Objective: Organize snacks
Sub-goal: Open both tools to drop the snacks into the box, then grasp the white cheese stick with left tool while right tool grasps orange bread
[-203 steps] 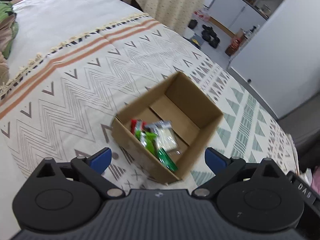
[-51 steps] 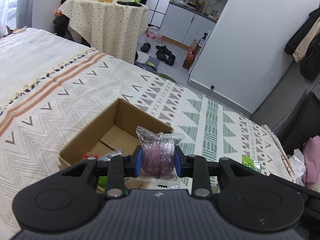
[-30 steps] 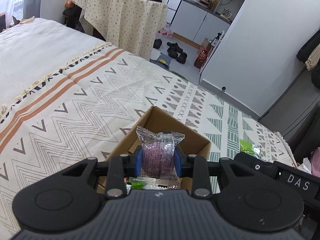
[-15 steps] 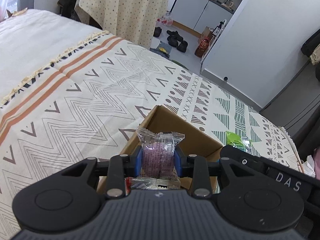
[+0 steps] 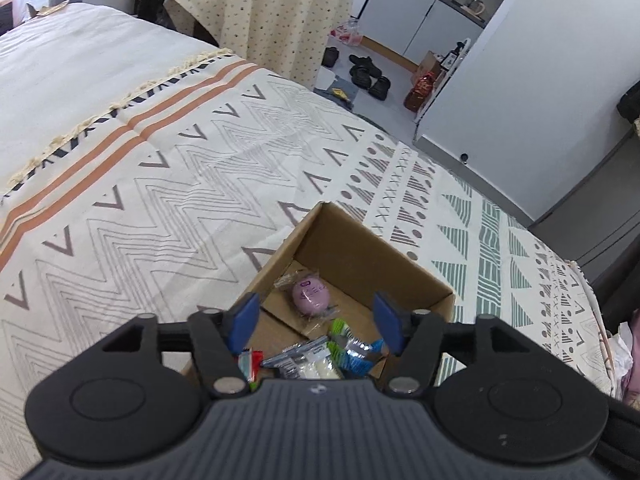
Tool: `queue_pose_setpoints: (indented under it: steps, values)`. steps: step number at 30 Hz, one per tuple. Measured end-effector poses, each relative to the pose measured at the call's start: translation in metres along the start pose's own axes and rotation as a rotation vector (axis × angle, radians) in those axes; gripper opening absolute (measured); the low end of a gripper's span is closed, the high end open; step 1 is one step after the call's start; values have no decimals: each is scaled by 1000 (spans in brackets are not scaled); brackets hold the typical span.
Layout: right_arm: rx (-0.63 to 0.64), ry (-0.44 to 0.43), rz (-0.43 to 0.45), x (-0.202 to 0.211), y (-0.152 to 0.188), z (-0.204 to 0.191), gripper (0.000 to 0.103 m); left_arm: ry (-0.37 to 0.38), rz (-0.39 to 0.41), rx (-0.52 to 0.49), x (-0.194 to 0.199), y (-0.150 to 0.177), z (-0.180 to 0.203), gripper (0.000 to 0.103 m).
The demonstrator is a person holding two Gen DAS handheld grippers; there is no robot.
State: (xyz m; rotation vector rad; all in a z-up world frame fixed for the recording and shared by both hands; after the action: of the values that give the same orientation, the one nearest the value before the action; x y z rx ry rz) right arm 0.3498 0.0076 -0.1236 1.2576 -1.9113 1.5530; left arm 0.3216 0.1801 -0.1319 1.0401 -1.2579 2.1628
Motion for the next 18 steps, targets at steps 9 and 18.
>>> queue_pose_setpoints:
  steps: [9,18]
  values:
    - [-118,2,21,10,10,29,63,-41,6,13,13,9,-5,84]
    - [-76,49,62,31,-4,73,97,-27,-6,11,24,14,7,94]
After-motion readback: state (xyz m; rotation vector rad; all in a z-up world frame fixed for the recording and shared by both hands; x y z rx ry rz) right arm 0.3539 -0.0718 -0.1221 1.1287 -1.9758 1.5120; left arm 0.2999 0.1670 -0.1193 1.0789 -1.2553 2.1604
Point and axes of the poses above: each gripper's, at about its wrist camera, not at the fingertips, and x roughly against the way its jaws point, z to its right, y to its underside, the point moved 4 cm from there along -x, roughly the way its jaws point, and after that the axes turned 2 degrees about -x, right-handed, at the moved point
